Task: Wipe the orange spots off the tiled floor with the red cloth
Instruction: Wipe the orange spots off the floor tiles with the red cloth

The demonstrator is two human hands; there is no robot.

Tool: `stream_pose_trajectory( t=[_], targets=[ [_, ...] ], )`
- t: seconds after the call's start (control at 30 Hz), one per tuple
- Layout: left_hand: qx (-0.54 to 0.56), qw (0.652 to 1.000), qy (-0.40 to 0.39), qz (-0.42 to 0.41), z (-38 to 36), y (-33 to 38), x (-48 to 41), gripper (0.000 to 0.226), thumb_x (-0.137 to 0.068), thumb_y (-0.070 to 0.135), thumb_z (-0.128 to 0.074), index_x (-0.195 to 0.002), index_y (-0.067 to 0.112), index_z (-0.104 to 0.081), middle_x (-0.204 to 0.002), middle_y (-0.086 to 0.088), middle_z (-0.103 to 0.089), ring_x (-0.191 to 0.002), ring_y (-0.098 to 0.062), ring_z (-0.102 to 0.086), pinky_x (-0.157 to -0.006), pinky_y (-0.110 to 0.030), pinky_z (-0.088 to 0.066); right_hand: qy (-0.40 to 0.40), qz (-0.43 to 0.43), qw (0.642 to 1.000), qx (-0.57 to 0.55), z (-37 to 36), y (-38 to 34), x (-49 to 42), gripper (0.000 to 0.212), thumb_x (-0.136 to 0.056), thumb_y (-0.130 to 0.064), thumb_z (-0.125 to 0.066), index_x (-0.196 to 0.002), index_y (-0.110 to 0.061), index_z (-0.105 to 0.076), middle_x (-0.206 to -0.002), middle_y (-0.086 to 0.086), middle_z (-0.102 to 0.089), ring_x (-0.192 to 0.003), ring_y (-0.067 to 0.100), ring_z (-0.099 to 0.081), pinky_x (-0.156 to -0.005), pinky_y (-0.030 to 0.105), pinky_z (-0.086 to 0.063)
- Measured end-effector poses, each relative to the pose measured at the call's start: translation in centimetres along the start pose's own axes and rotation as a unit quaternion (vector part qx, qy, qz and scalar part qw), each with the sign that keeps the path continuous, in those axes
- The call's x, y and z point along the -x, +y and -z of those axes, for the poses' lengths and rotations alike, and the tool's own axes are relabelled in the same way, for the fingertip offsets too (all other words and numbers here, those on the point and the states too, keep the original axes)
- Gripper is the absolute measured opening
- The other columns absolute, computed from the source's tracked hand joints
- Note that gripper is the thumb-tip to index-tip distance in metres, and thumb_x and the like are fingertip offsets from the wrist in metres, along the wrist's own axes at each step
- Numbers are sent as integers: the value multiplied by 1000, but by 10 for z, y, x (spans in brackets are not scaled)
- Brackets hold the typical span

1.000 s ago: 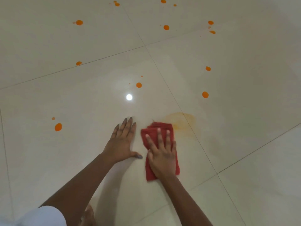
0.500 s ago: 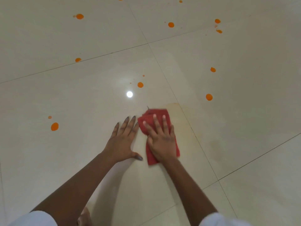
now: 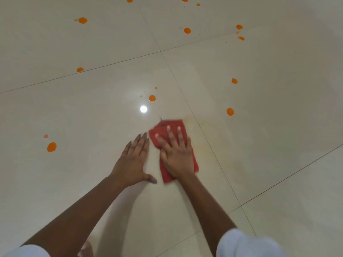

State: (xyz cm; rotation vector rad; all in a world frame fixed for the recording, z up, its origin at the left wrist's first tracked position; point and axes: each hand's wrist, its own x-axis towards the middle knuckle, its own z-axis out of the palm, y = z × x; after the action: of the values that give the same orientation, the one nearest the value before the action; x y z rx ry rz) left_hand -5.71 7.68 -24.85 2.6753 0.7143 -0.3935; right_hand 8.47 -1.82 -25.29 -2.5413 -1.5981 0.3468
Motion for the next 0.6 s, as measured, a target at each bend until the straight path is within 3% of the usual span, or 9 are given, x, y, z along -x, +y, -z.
stream_pose_trajectory(
  t=[0.07,0.13,0.2,0.27,0.37,0.43,0.47,0.53,0.6],
  targets=[
    [3,1000,6,-1,-1,1,-1,136,-44,92,-27,-145,6,4,-153,-7,15,-141,-20,15,-113,-36,8,-26,-50,998,24,13,37,-31,66,-78,-44,-12,-142,-41,-28,-156,0,-17,-143,31,-8,-112,51,-8],
    [10,1000,11,-1,-2,6,-3,136,-44,91,-29,-145,6,4,-153,-7,14,-141,-21,14,-113,-36,7,-2,-151,988,17,20,78,-29,71,-74,-46,-6,-143,-42,-24,-157,0,-14,-144,30,-5,-113,49,-7],
    [11,1000,16,0,-3,11,-5,136,-46,91,-35,-145,6,3,-153,-7,14,-141,-22,14,-113,-38,5,56,-242,969,-6,17,98,1,68,-77,-43,-12,-142,-37,-30,-155,5,-20,-143,34,-12,-111,52,-15],
    [10,1000,11,2,-2,11,-4,135,-49,86,-46,-145,6,4,-153,-6,16,-141,-22,15,-114,-38,5,82,-292,953,-8,4,70,42,61,-80,-36,-26,-139,-30,-41,-150,13,-33,-137,41,-26,-104,60,-29],
    [11,1000,7,7,1,10,-4,134,-52,79,-58,-145,6,3,-152,-6,18,-141,-23,16,-115,-40,3,61,-173,983,-18,-14,-2,63,60,-75,-33,-38,-135,-31,-45,-146,13,-39,-134,41,-32,-101,61,-31],
    [3,1000,1,11,5,10,-7,133,-55,79,-59,-145,6,7,-153,-7,20,-141,-23,18,-115,-39,5,46,-37,998,-4,-10,-11,33,59,-75,-36,-39,-134,-36,-45,-147,7,-39,-136,37,-31,-103,58,-27],
    [-3,1000,-2,15,6,9,-10,134,-55,79,-58,-145,6,8,-153,-8,20,-141,-23,18,-115,-39,5,32,-8,999,13,-7,0,13,58,-75,-36,-38,-133,-37,-46,-147,6,-39,-136,36,-32,-104,58,-28],
    [-13,1000,-5,19,9,8,-11,135,-54,81,-55,-145,5,8,-154,-9,19,-142,-23,17,-116,-40,3,41,-50,997,36,1,37,-9,58,-77,-37,-33,-134,-36,-46,-148,6,-38,-136,37,-30,-105,59,-27],
    [-17,1000,-7,19,7,10,-8,133,-54,82,-53,-145,5,5,-154,-9,17,-142,-24,15,-116,-41,0,55,-179,982,12,3,77,7,61,-79,-38,-25,-138,-35,-40,-151,7,-32,-139,37,-23,-108,57,-25]
  ],
)
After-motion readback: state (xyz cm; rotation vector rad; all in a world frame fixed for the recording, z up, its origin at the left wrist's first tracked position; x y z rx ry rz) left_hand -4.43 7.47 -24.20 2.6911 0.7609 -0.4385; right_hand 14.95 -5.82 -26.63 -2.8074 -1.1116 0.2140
